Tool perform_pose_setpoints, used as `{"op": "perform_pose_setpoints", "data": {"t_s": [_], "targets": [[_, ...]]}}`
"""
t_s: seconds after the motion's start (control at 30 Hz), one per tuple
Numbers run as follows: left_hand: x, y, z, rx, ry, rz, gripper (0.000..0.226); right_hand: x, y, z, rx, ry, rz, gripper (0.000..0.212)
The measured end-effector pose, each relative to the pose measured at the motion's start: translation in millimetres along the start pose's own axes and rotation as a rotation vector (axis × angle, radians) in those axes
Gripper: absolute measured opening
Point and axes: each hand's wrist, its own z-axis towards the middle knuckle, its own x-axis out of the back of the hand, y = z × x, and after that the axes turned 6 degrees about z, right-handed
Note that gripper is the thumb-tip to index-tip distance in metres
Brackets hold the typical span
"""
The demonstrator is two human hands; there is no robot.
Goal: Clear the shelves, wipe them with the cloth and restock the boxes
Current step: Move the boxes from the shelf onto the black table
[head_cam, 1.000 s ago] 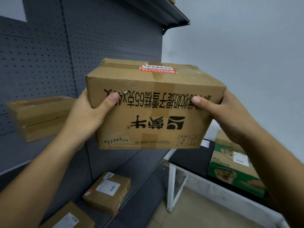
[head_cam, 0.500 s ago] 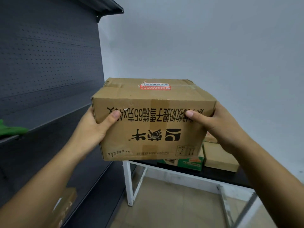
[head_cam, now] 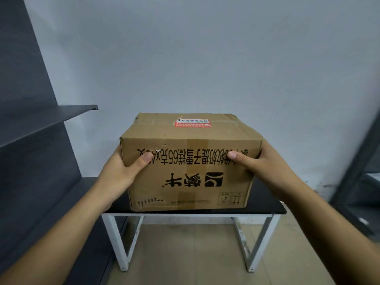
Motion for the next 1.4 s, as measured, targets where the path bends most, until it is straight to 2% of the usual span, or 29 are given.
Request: {"op": "perform_pose_setpoints", "data": {"t_s": [0.13, 0.27, 0.5, 0.6, 0.7, 0.8, 1.23, 1.4], "targets": [[-33.5, -20.9, 33.2, 0.021, -0.081, -0.027, 0.067, 18.3, 24.5, 10.9, -0.043, 0.064, -0.021, 0.054], [-60.5, -35.6, 64.8, 0.011, -0.177, -0.045, 0.07, 31.3, 45.2, 24.6, -0.09, 0.135, -0.071, 0.059], [-105.2, -55.4, 120.4, -0.012, -0.307, -0.08, 0.049, 51.2, 73.7, 45.9, -0.15, 0.216, -0.129, 0.065], [-129.0, -68.5, 139.3, -0.016, -0.356, -0.096, 0.061, 64.7, 83.4, 51.4, -0.183, 0.25, -0.138, 0.065], [-152.2, -78.3, 156.6, -0.021, -0.397, -0.075, 0.095, 78.2, 92.6, 58.5, -0.211, 0.281, -0.137, 0.06], [-176.4, -85.3, 174.8, -0.021, -0.419, -0.052, 0.104, 93.8, 105.0, 69.9, -0.231, 0.301, -0.132, 0.061], [-287.5, -124.4, 260.7, 0.055, -0.396, 0.036, 0.11, 188.1, 199.4, 173.0, -0.315, 0.221, -0.108, 0.059], [-325.7, -135.3, 292.9, 0.099, -0.365, 0.01, 0.102, 222.5, 236.8, 219.9, -0.327, 0.171, -0.101, 0.059]]}}
